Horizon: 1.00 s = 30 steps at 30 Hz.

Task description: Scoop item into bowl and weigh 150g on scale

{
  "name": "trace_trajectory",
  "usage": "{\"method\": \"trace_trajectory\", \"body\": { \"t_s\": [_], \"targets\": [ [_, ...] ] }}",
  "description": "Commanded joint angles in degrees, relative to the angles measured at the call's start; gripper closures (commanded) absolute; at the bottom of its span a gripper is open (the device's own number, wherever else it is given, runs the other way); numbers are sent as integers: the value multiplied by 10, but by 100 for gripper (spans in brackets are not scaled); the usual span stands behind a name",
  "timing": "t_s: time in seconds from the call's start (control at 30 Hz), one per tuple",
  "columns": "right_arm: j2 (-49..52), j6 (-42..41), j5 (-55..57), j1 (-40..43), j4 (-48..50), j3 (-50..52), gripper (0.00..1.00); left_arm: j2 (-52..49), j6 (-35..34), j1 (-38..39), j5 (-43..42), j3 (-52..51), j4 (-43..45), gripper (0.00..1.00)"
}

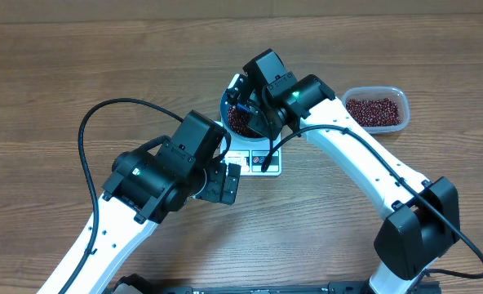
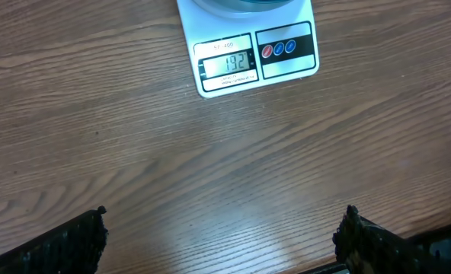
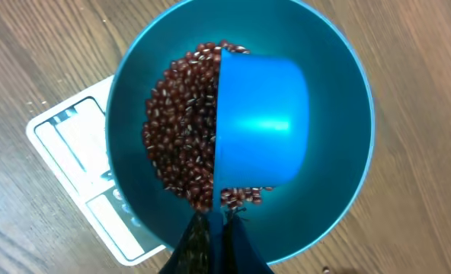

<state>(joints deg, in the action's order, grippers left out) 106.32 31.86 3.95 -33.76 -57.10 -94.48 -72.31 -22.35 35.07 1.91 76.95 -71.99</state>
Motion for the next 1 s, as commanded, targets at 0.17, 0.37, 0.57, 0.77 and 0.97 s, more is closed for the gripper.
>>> {"method": "trace_trajectory", "body": {
  "t_s": [0.17,0.37,0.57,0.77,0.97],
  "targets": [
    [-1,-41,-125,41,-15,-21,96,3,-4,2,-1,0,0,0],
    [-5,-51,-209,73,-13,-21,96,3,-4,2,0,0,0,1],
    [-5,-74,-246,100,-9,-21,96,3,-4,2,-1,0,0,1],
    [-5,-113,-247,122,4,-23,96,3,-4,2,0,0,0,0],
    [-5,-139,-286,150,7,-28,96,3,-4,2,-1,0,0,0]
  ]
}}
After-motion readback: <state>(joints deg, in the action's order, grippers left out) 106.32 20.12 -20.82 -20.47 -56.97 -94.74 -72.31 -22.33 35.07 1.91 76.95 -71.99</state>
